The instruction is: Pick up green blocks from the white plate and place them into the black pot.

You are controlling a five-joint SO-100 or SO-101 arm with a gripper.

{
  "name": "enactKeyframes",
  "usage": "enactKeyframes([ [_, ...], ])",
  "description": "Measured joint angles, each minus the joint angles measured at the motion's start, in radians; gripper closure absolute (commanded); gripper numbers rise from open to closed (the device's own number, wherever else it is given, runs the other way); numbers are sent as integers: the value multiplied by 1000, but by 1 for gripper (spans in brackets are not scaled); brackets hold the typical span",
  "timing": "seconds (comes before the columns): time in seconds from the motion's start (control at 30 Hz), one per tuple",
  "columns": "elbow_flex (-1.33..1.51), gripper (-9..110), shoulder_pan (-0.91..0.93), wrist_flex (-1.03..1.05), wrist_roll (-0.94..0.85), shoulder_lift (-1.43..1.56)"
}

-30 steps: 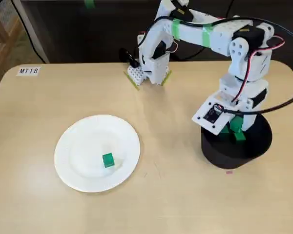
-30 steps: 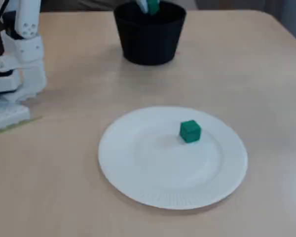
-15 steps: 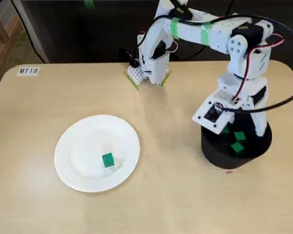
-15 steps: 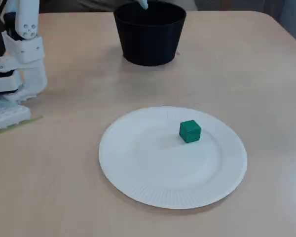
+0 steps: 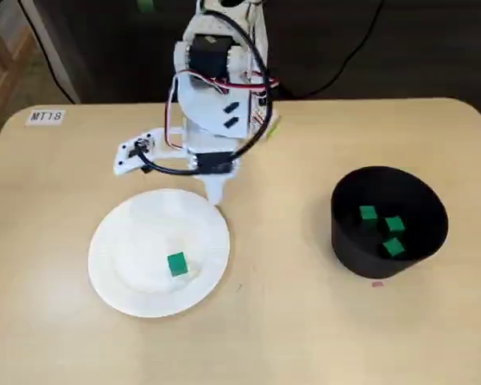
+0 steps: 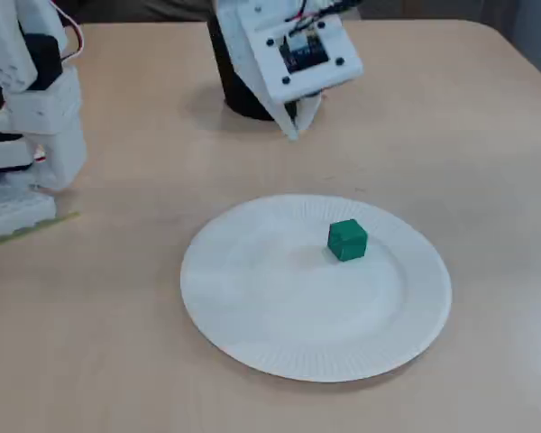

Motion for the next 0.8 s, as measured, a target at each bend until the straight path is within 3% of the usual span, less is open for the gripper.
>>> enactKeyframes([
  [0.27, -8, 104, 78, -130, -66, -126],
  [0.53, -69, 104, 146, -130, -350, -244],
  [0.73, -69, 104, 114, -147, -454, -253],
  [0.8, -69, 91, 95, -161, -454, -264],
])
